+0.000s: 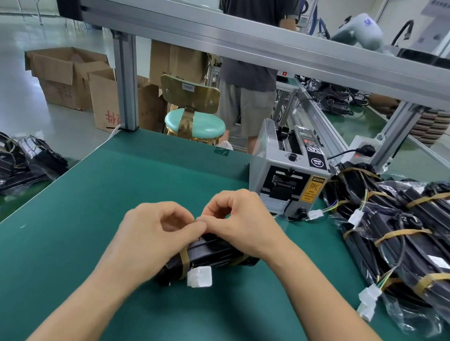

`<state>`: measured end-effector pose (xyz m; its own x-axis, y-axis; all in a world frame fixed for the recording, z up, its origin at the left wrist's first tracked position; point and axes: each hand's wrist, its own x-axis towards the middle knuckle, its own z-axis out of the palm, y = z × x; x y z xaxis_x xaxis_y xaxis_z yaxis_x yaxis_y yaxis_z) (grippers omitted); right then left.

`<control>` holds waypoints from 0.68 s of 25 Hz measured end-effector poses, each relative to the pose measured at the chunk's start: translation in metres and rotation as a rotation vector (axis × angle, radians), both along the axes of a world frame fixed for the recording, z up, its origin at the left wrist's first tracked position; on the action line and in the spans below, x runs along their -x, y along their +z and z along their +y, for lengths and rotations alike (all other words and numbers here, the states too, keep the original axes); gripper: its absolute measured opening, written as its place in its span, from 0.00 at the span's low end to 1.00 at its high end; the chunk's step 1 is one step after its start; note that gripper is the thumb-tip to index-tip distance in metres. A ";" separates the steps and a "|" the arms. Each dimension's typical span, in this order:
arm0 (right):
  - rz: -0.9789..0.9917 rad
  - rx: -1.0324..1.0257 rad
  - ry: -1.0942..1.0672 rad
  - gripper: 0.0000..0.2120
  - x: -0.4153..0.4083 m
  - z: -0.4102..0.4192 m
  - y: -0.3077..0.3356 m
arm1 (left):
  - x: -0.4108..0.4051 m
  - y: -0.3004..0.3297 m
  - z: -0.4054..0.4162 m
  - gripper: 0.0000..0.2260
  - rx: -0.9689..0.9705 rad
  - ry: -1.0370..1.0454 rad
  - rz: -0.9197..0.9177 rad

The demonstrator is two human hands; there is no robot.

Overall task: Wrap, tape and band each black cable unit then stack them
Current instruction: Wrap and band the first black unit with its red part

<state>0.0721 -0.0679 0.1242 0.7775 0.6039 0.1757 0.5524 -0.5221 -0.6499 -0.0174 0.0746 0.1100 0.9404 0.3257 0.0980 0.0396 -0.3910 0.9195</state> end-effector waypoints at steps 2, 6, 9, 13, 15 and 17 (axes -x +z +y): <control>0.065 0.011 0.049 0.06 -0.003 -0.003 0.003 | -0.006 0.006 -0.001 0.05 -0.139 0.016 0.072; 0.095 0.011 0.086 0.05 -0.002 -0.009 0.004 | -0.013 0.018 -0.007 0.05 -0.371 0.048 0.120; -0.054 -0.011 0.021 0.05 0.004 -0.006 -0.007 | -0.012 0.020 -0.004 0.06 -0.564 0.043 0.031; -0.169 -0.029 -0.030 0.08 0.008 -0.007 -0.013 | -0.008 0.013 0.011 0.12 -0.307 -0.142 -0.034; -0.155 -0.047 -0.038 0.07 0.008 -0.006 -0.013 | -0.003 0.003 0.008 0.15 -0.194 -0.142 -0.082; -0.121 -0.061 -0.044 0.06 0.009 -0.004 -0.013 | 0.005 -0.011 -0.001 0.13 -0.152 -0.050 -0.140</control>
